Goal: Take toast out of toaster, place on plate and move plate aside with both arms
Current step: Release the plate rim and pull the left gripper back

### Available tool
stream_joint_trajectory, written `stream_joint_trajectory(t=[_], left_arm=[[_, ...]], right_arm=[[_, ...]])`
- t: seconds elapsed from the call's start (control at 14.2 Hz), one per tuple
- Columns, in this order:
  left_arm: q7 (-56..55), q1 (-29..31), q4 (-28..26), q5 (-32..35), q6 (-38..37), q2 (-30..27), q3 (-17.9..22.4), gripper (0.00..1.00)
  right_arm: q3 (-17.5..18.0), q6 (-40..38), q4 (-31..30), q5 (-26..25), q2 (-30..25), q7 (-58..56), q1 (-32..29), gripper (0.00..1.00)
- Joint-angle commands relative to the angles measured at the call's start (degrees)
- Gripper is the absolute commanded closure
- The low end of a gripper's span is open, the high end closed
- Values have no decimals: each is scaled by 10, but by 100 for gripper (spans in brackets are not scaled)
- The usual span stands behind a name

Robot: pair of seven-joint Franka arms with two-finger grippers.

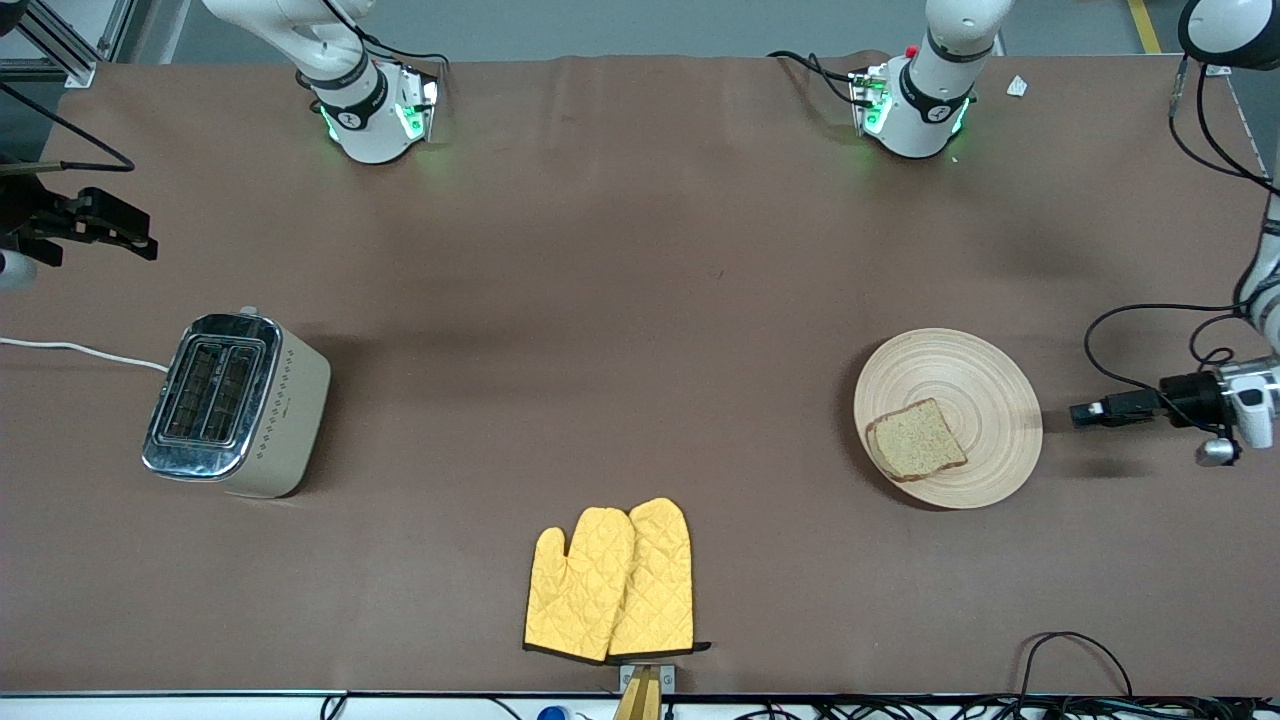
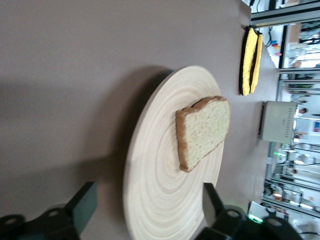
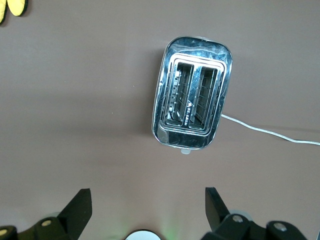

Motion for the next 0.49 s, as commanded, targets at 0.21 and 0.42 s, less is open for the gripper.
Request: stream_joint_trajectory(t=[0.21, 0.42], left_arm=[[-177, -1, 5, 146, -12, -129, -79, 0], [-277, -17, 5, 216, -12, -184, -119, 0]], right_arm=[[-1, -2, -1, 1, -7, 5, 2, 0], [-3, -2, -1, 1, -7, 5, 0, 0]])
